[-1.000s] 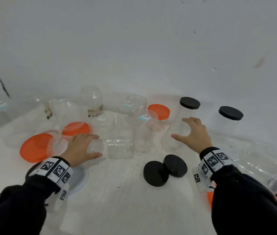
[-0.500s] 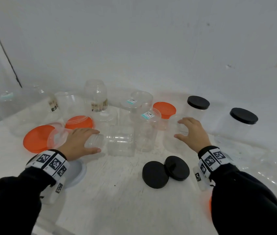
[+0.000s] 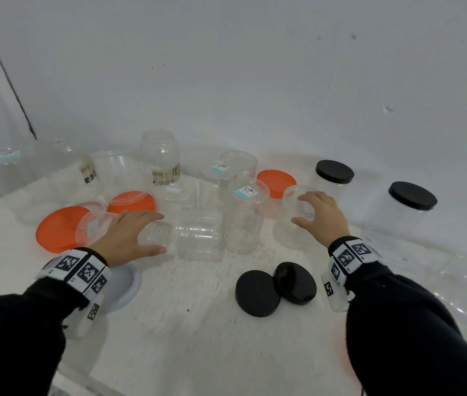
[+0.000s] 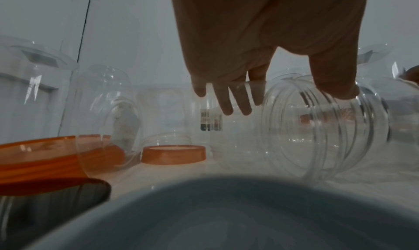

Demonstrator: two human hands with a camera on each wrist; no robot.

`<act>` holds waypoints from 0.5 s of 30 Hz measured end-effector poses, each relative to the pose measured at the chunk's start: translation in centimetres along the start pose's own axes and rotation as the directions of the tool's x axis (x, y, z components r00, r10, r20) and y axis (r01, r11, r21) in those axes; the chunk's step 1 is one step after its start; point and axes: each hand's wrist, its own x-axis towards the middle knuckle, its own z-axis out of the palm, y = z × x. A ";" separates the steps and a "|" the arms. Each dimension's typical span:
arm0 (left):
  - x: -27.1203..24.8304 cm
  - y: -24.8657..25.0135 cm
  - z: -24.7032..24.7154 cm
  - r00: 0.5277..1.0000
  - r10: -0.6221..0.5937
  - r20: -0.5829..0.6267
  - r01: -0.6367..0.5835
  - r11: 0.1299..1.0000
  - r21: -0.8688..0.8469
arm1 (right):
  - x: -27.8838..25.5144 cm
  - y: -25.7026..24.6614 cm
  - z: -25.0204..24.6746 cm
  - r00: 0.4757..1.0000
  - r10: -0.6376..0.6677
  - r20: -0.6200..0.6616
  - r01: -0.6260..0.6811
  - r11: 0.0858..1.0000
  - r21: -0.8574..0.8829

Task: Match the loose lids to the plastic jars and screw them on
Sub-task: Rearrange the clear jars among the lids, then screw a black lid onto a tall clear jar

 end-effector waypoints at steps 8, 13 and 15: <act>-1.1 4.5 -1.5 0.977 0.068 -0.201 -0.092 0.989 -0.113 | 0.4 0.0 -0.4 0.999 0.003 0.036 -0.002 1.000 -0.020; -3.0 11.4 -1.2 0.967 0.217 -0.135 -0.247 0.929 -0.274 | 0.4 0.1 -0.4 0.999 0.006 0.040 -0.005 1.000 -0.011; -3.2 13.6 0.8 0.953 0.301 0.025 -0.283 0.919 -0.276 | 0.3 0.1 -0.3 0.999 0.005 0.036 -0.005 1.000 -0.001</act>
